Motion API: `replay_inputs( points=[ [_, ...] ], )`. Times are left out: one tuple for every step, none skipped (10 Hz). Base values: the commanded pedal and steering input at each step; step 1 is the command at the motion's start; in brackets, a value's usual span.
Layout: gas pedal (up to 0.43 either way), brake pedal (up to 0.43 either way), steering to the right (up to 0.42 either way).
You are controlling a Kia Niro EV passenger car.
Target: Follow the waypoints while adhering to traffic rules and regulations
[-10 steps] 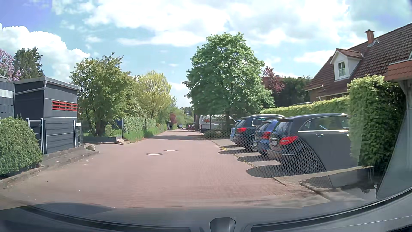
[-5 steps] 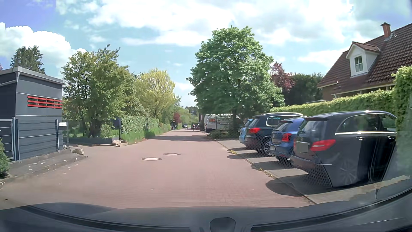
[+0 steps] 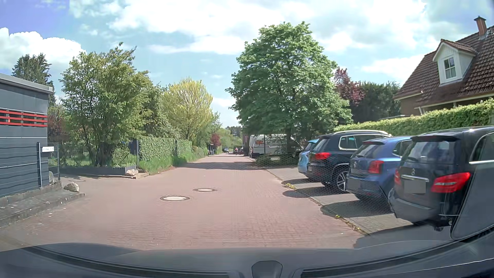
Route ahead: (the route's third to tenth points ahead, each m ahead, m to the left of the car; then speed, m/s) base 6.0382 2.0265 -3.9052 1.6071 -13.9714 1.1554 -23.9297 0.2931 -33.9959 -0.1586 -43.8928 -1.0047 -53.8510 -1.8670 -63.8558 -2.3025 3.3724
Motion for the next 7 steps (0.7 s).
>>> replay_inputs(
  points=[
    [0.0, 0.213, -0.034],
    [0.0, 0.232, -0.034],
    [0.0, 0.244, -0.034],
    [0.0, 0.262, -0.034],
    [0.0, 0.268, -0.034],
    [0.0, 0.268, -0.034],
    [0.0, 0.274, -0.033]
  ],
)
